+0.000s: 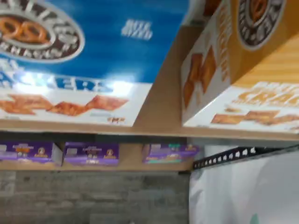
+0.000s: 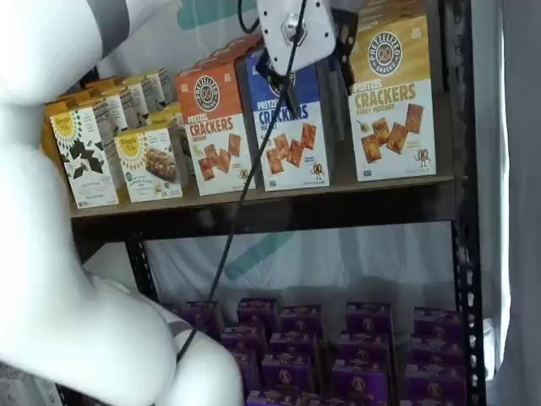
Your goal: Retrieve the yellow and white box located on the top shelf, the sixth one from the left
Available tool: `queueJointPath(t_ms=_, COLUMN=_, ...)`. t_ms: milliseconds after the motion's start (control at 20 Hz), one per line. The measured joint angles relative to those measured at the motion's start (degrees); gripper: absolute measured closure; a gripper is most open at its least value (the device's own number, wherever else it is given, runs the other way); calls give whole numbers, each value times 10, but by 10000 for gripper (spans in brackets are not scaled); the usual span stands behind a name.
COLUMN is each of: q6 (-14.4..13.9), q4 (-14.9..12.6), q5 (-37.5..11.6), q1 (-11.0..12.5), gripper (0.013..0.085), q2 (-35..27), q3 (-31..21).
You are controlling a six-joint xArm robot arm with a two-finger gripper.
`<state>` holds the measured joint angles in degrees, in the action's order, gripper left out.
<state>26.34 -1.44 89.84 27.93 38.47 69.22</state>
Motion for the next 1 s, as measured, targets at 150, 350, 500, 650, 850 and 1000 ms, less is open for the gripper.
queueJointPath(t_ms=150, q6=14, q4=10, q5=-16, q1=19, gripper=130, q2=-15, q3=18)
queueJointPath(t_ms=350, q6=40, q4=37, q5=-18, q1=48, gripper=130, q2=-40, q3=48)
queueJointPath(t_ms=500, q6=47, q4=35, q5=-10, q1=54, gripper=130, q2=-57, q3=69)
queueJointPath(t_ms=650, q6=61, q4=54, q5=-1, q1=70, gripper=130, q2=-73, q3=88)
queueJointPath(t_ms=850, q6=75, q4=76, q5=7, q1=86, gripper=130, q2=-86, q3=106)
queueJointPath(t_ms=1000, q6=79, q4=81, q5=9, q1=91, gripper=130, q2=-92, q3=115)
